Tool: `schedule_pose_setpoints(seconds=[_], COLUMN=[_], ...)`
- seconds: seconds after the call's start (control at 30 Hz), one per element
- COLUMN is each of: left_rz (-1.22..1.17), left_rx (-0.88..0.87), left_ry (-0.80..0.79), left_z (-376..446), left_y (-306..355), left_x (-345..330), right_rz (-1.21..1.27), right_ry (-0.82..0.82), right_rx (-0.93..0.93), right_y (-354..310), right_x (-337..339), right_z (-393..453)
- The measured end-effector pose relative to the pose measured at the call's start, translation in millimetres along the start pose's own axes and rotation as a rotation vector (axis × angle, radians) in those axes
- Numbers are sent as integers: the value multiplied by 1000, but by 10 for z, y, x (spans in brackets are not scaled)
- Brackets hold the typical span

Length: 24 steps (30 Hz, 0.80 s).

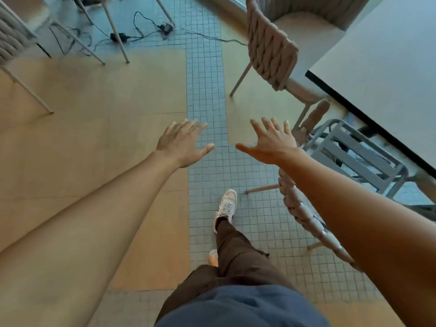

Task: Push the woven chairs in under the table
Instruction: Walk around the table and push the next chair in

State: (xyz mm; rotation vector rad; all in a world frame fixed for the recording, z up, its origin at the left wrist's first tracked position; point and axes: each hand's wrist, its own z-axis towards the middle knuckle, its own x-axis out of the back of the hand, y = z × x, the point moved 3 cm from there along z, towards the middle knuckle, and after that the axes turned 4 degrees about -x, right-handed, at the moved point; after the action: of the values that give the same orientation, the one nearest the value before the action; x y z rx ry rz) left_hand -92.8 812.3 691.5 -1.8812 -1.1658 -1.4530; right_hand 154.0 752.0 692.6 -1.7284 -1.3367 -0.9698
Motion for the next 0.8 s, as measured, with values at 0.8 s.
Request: schedule_pose_setpoints(seconds=[0.8], left_rz=[94], left_rx=[-216], left_ry=[12], left_z=[2664], left_y=[-821], left_x=[1165], right_rz=[76], right_ry=[65], right_rx=[-256], right_y=[248], right_x=[1298], right_z=[2103])
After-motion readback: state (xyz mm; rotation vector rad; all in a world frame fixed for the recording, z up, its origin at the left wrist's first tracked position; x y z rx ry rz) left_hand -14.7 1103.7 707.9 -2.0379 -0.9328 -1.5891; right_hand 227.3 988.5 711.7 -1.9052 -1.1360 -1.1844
